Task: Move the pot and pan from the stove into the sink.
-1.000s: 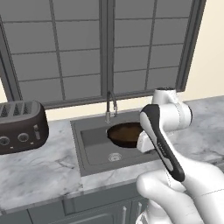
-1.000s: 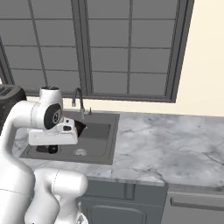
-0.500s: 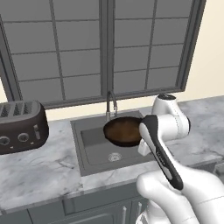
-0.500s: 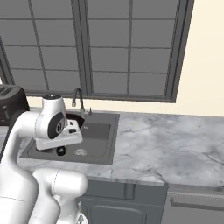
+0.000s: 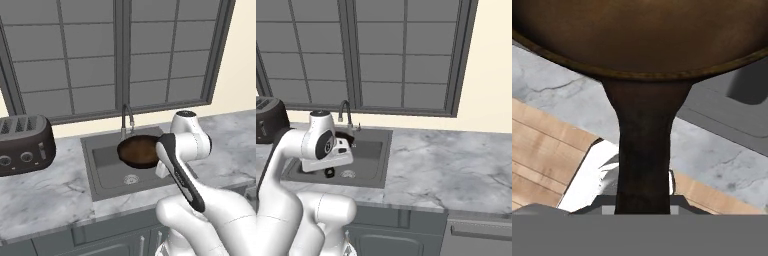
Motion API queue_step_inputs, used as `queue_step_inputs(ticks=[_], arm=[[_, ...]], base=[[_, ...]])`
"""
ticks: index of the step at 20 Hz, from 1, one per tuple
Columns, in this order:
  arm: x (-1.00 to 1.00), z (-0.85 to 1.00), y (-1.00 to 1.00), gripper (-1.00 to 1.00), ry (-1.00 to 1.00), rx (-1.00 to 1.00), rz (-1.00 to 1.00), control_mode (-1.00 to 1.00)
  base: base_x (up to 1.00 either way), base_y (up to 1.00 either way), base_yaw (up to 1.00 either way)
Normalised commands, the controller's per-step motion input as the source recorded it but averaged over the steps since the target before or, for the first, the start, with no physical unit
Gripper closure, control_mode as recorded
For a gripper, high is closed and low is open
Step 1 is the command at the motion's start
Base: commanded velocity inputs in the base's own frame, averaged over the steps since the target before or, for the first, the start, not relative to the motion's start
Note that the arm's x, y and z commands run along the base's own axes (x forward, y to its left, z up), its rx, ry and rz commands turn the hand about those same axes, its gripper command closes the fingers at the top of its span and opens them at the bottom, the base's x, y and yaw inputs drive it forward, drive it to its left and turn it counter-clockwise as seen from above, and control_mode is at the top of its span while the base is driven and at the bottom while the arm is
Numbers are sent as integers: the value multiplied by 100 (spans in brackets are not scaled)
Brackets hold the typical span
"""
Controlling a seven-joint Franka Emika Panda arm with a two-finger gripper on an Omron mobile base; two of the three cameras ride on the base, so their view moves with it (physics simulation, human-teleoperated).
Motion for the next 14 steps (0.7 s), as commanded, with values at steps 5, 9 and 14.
queue_step_inputs(ticks=[5, 9, 14], arm=[[49, -20, -13, 100, 18, 0, 3, -100], [47, -27, -19, 100, 18, 0, 9, -100], [58, -40, -3, 100, 3, -4, 7, -100]], base=[[0, 0, 0], [0, 0, 0], [0, 0, 0]])
